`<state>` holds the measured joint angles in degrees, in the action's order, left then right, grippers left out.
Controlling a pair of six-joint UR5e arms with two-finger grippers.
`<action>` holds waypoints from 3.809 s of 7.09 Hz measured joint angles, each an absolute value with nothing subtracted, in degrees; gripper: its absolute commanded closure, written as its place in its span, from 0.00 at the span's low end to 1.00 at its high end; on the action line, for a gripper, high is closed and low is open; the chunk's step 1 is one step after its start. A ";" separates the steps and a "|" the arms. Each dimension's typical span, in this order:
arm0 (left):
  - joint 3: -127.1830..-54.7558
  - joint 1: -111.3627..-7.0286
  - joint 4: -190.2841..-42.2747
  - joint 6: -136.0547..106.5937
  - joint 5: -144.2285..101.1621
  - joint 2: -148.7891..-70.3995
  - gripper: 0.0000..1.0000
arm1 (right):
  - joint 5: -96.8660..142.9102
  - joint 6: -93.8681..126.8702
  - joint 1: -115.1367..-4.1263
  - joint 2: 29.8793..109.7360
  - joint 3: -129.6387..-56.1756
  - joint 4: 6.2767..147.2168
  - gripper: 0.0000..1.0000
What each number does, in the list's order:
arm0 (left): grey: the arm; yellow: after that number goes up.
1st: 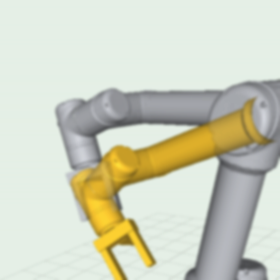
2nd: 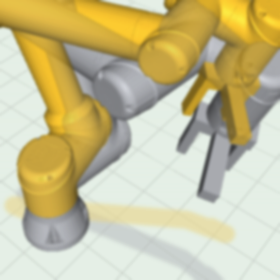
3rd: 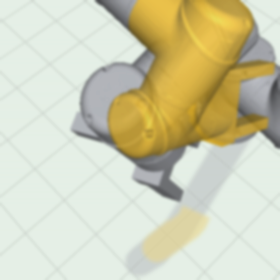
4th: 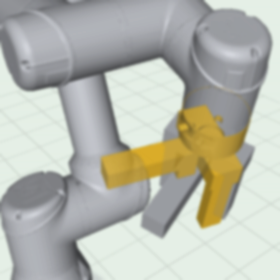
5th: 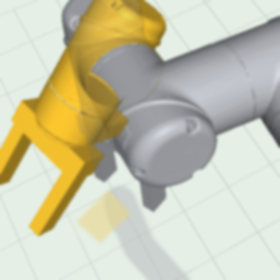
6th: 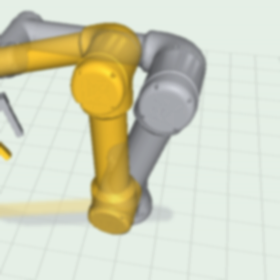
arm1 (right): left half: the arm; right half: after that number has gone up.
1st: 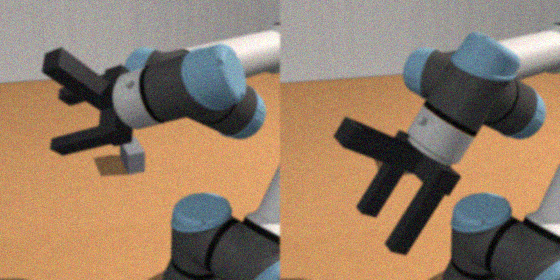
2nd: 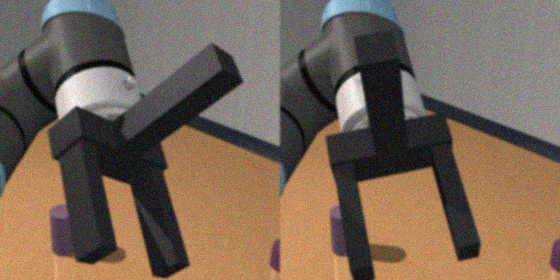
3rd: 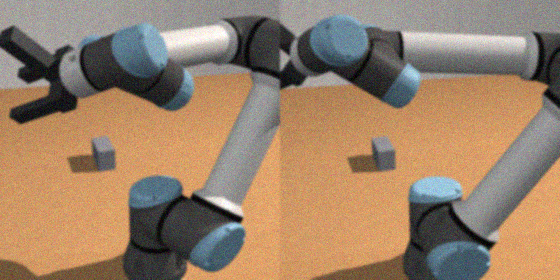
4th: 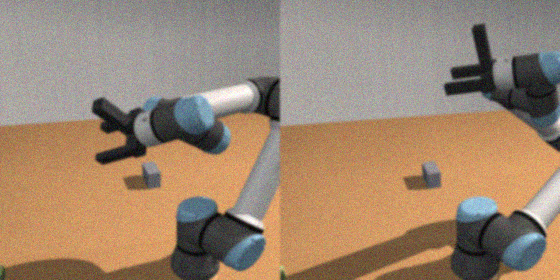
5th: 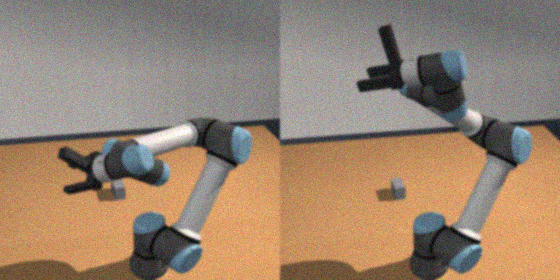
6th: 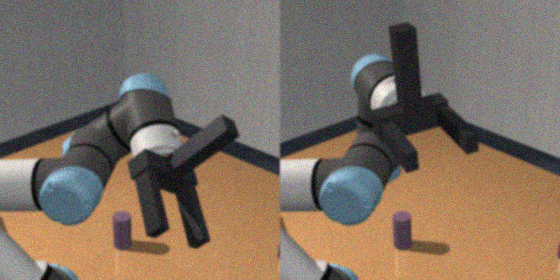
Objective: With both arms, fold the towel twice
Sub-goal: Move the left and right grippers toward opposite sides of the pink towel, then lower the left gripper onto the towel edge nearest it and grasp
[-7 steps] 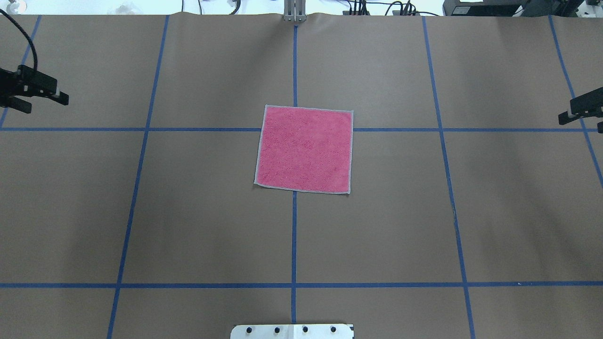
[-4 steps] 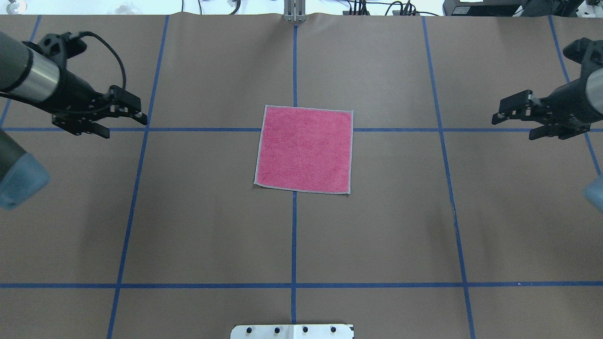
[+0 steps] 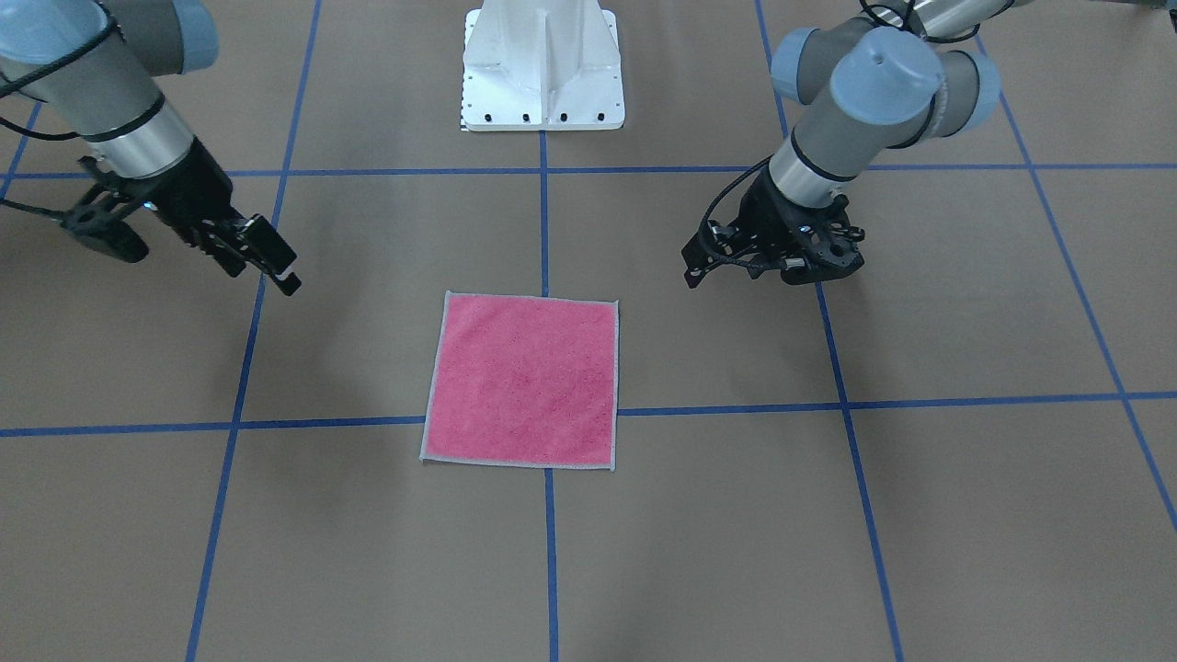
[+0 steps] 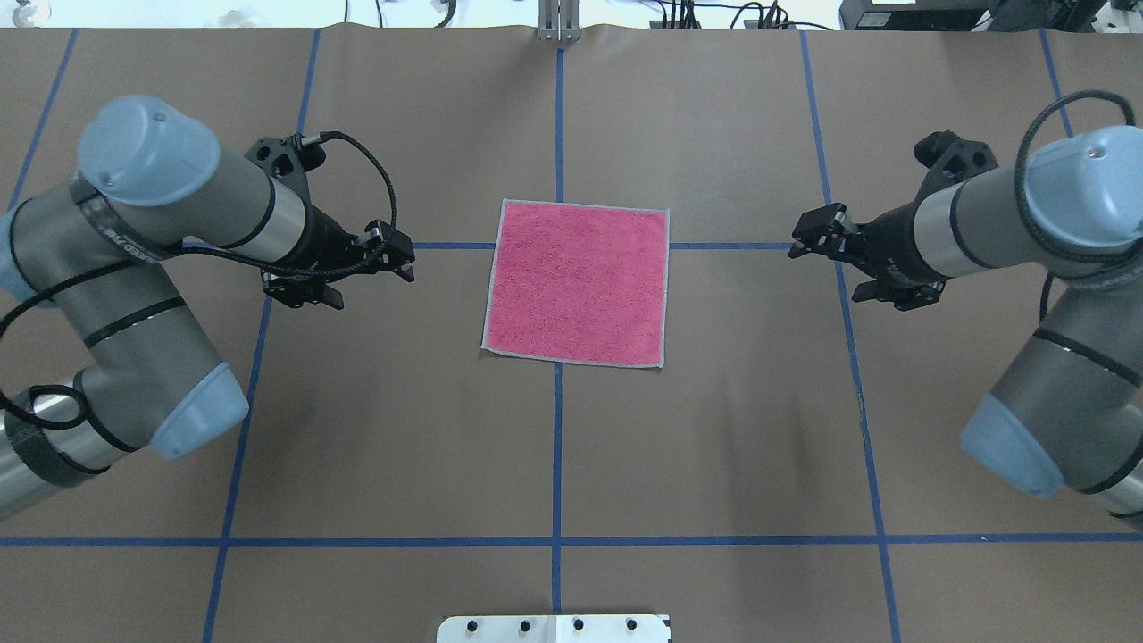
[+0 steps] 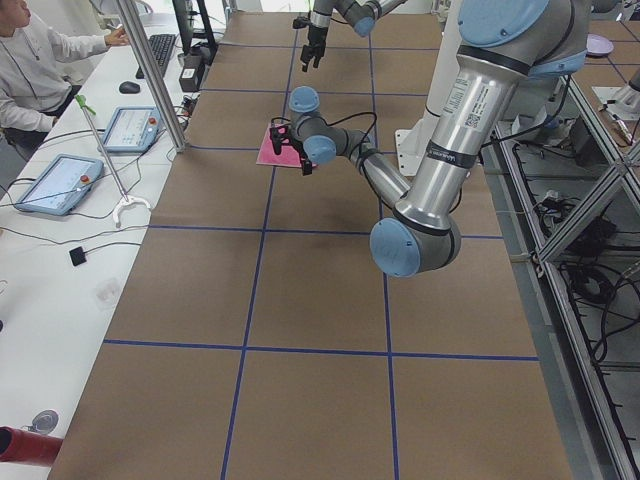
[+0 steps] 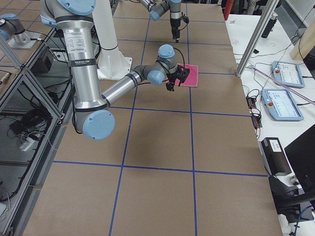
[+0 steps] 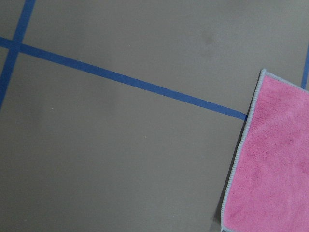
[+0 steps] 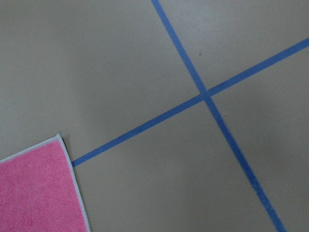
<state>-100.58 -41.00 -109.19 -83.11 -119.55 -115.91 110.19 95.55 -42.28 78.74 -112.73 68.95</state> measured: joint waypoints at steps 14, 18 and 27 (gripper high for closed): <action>-83.98 -31.84 -119.97 -88.37 -110.94 -126.09 0.47 | 100.90 99.19 -32.11 67.94 -112.50 83.16 0.01; -83.95 -31.41 -119.97 -88.34 -111.00 -125.88 0.69 | 100.90 99.14 -32.08 67.94 -112.41 83.22 0.01; -84.43 -31.29 -119.81 -88.28 -111.08 -125.26 0.71 | 100.90 99.05 -32.05 67.94 -112.18 83.15 0.01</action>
